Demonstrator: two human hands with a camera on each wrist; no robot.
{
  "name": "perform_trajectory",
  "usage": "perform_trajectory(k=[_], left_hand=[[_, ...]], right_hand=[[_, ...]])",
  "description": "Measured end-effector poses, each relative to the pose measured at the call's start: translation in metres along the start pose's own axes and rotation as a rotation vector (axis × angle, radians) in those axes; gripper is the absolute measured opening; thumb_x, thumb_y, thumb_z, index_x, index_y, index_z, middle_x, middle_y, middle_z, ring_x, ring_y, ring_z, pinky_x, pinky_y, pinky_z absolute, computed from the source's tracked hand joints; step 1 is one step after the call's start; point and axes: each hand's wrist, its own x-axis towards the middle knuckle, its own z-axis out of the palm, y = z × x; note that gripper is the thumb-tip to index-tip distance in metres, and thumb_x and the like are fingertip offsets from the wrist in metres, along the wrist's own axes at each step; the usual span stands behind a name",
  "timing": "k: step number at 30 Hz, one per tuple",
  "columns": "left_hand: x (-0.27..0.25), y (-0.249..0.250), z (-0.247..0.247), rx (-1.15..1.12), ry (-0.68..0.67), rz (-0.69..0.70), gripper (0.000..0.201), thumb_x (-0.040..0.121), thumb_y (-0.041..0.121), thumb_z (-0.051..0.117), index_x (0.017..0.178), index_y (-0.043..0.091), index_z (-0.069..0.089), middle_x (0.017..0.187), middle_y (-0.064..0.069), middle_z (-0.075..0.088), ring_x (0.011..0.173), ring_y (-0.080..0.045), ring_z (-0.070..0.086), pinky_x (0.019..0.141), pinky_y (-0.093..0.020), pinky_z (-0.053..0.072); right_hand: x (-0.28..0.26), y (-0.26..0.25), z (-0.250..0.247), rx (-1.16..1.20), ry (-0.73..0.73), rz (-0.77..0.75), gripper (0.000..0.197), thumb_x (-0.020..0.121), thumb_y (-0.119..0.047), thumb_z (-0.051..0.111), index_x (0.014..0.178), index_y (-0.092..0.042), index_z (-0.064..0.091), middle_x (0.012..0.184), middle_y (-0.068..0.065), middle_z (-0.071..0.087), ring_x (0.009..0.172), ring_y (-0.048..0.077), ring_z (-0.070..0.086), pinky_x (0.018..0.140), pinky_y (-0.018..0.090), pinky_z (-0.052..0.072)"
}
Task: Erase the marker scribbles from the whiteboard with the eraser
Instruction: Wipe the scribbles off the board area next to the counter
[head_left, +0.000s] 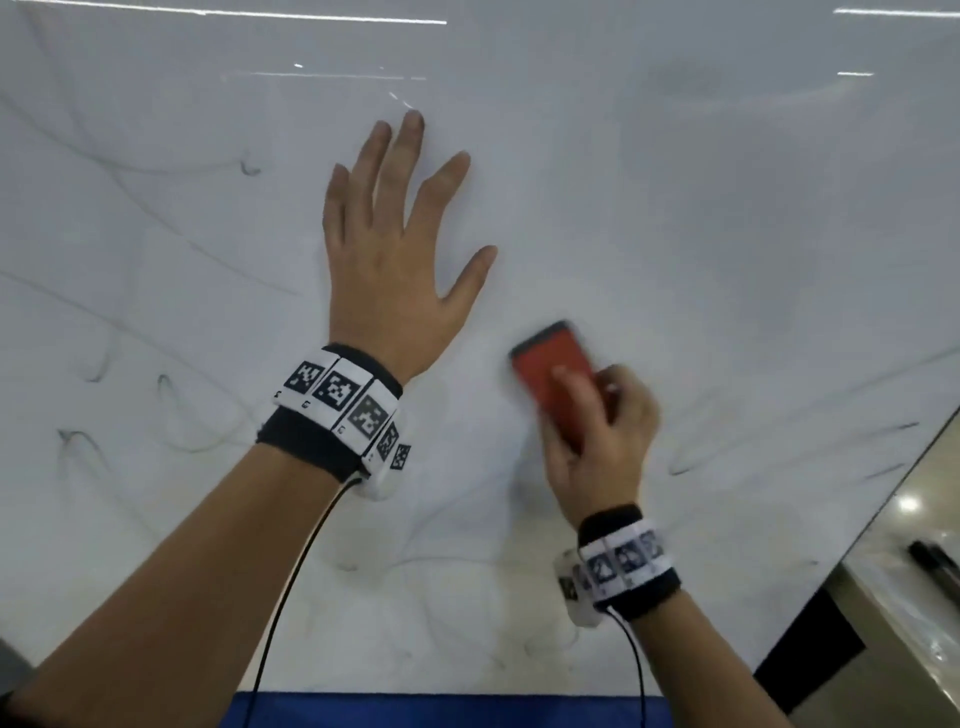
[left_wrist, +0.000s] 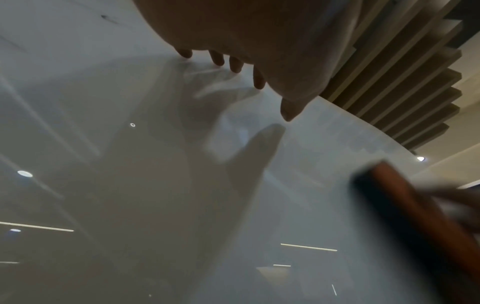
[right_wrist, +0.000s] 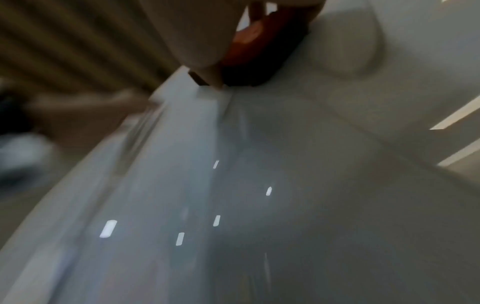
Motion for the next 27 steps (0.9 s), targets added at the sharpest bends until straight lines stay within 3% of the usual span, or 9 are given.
perform_trajectory(k=[3,11,13,16,17,20,24,25,27], left_hand=[[0.0,-0.002,0.005,0.024,0.019,0.0,0.061,0.1,0.055,0.055,0.151,0.022,0.046,0.167,-0.011,0.027,0.156,-0.033,0.022,0.125,-0.058,0.018],[-0.003,0.007,0.009,-0.016,0.05,-0.043,0.059,0.1,0.051,0.057,0.15,0.02,0.046,0.167,-0.012,0.026,0.156,-0.034,0.02,0.126,-0.059,0.015],[-0.003,0.008,0.009,-0.005,0.053,-0.046,0.06,0.1,0.051,0.057,0.15,0.02,0.046,0.167,-0.012,0.026,0.156,-0.034,0.021,0.126,-0.058,0.016],[-0.003,0.006,0.007,0.006,0.055,-0.038,0.06,0.1,0.052,0.056,0.151,0.02,0.046,0.167,-0.012,0.027,0.156,-0.034,0.022,0.126,-0.057,0.017],[-0.003,0.005,0.007,0.009,0.052,-0.033,0.061,0.1,0.052,0.056,0.151,0.021,0.045,0.167,-0.012,0.027,0.156,-0.033,0.022,0.126,-0.057,0.017],[-0.004,0.003,0.006,0.009,0.041,-0.026,0.062,0.1,0.052,0.057,0.152,0.022,0.044,0.167,-0.011,0.026,0.156,-0.033,0.021,0.126,-0.056,0.018],[-0.005,0.007,0.005,-0.008,0.022,-0.05,0.063,0.099,0.051,0.057,0.153,0.021,0.043,0.167,-0.011,0.025,0.156,-0.033,0.019,0.126,-0.057,0.016],[-0.005,0.009,0.005,-0.009,0.018,-0.062,0.063,0.099,0.051,0.057,0.153,0.021,0.043,0.168,-0.011,0.024,0.156,-0.033,0.019,0.126,-0.057,0.016],[-0.005,0.017,0.004,0.01,0.014,-0.093,0.063,0.1,0.051,0.056,0.153,0.019,0.042,0.168,-0.012,0.023,0.156,-0.034,0.019,0.126,-0.057,0.017]], right_hand=[[-0.046,0.012,0.002,-0.122,-0.308,-0.32,0.054,0.078,-0.018,0.078,0.124,-0.036,0.058,0.127,0.008,0.048,0.105,0.035,0.051,0.086,0.051,0.048],[0.059,0.044,-0.04,0.079,0.268,0.315,0.049,0.083,-0.013,0.078,0.129,-0.021,0.063,0.127,0.015,0.048,0.109,0.027,0.045,0.098,0.034,0.038],[0.028,0.023,-0.019,0.065,0.097,0.121,0.052,0.079,-0.011,0.079,0.126,-0.027,0.061,0.125,0.01,0.047,0.106,0.031,0.049,0.097,0.043,0.042],[-0.023,0.011,0.0,-0.066,-0.265,-0.372,0.052,0.073,-0.011,0.083,0.116,-0.036,0.067,0.121,0.006,0.055,0.101,0.032,0.053,0.088,0.046,0.045],[-0.018,0.018,-0.004,-0.083,-0.291,-0.399,0.05,0.073,-0.011,0.084,0.114,-0.036,0.07,0.12,0.007,0.059,0.101,0.033,0.053,0.088,0.046,0.045],[0.023,0.044,-0.033,0.023,-0.062,-0.108,0.044,0.076,-0.011,0.082,0.116,-0.026,0.074,0.12,0.011,0.057,0.104,0.033,0.053,0.094,0.045,0.043],[0.05,0.06,-0.045,0.157,0.298,0.374,0.048,0.082,-0.013,0.079,0.128,-0.019,0.066,0.126,0.014,0.048,0.112,0.029,0.046,0.099,0.022,0.038],[0.039,0.051,-0.037,0.141,0.282,0.368,0.047,0.082,-0.014,0.077,0.128,-0.02,0.065,0.126,0.015,0.048,0.111,0.031,0.047,0.1,0.025,0.038],[-0.003,0.033,-0.018,0.087,0.058,0.126,0.048,0.079,-0.016,0.072,0.125,-0.026,0.063,0.125,0.011,0.048,0.108,0.033,0.049,0.098,0.038,0.04]])
